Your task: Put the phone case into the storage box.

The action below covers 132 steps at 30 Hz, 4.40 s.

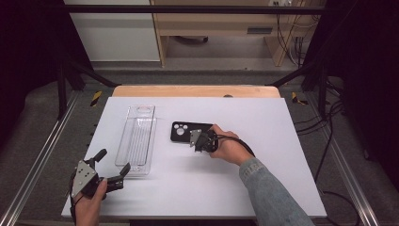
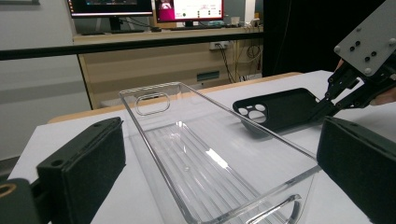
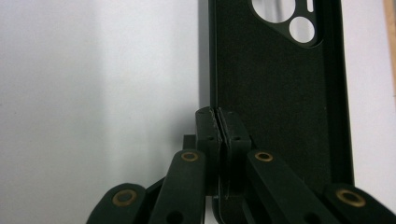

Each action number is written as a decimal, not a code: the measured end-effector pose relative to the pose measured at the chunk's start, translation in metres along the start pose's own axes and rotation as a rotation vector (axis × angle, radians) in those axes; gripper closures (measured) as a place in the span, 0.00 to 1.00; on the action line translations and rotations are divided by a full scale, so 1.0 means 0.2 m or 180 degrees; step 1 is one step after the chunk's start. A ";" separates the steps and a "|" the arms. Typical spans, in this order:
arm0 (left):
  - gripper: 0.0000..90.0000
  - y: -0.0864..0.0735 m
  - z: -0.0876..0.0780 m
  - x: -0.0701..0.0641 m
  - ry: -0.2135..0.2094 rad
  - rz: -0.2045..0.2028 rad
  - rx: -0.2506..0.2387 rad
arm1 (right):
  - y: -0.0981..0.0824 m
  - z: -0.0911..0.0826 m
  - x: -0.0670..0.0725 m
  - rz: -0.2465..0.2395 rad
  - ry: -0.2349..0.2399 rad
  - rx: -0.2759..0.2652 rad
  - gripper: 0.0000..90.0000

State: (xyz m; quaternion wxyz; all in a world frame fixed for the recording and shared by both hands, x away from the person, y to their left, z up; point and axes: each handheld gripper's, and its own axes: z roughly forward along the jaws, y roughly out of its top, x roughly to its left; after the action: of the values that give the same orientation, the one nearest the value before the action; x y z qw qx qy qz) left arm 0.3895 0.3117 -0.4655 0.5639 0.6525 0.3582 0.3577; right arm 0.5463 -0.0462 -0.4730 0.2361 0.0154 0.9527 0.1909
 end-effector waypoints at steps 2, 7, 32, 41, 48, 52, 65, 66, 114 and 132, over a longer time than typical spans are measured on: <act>0.01 0.00 0.00 0.00 0.0001 -0.0001 -0.0005 | 0.00 -0.01 0.00 0.0005 -0.0052 -0.0012 0.98; 0.01 0.00 0.00 0.00 0.0006 -0.0006 -0.0005 | 0.00 -0.04 -0.01 -0.0011 -0.0158 -0.0035 0.98; 0.01 0.00 0.00 0.00 0.0018 -0.0004 -0.0008 | 0.05 -0.23 0.11 -0.0224 -0.0603 -0.0260 0.98; 0.01 0.00 0.00 0.00 0.0015 0.0010 0.0001 | 0.05 -0.29 0.18 -0.0279 -0.0733 -0.0355 0.98; 0.01 0.00 0.00 0.00 0.0019 0.0010 -0.0005 | 0.04 -0.31 0.23 -0.0301 -0.0793 -0.0391 0.98; 0.01 0.00 0.00 -0.01 0.0017 0.0013 -0.0005 | 0.03 -0.33 0.26 -0.0336 -0.0867 -0.0389 0.98; 0.01 0.01 -0.02 -0.04 0.0026 0.0031 0.0006 | -0.03 -0.32 0.34 -0.0302 -0.0916 -0.0401 0.98; 0.01 0.02 -0.02 -0.04 0.0029 0.0050 0.0014 | -0.03 -0.32 0.35 -0.0304 -0.0918 -0.0398 0.98; 0.12 0.42 0.35 -0.43 -0.0323 0.0202 0.0738 | -0.04 -0.33 0.60 -0.0543 -0.1360 -0.0549 0.98; 0.50 0.36 0.52 -0.49 -0.0261 0.0043 0.1343 | -0.04 -0.36 0.61 -0.0573 -0.1493 -0.0546 0.98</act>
State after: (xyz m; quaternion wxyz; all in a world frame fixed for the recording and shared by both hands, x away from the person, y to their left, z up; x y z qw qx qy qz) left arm 0.4369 0.1676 -0.4106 0.4266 0.7724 0.3976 0.2517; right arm 0.4067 -0.0652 -0.4720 0.4669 -0.0457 0.8497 0.2404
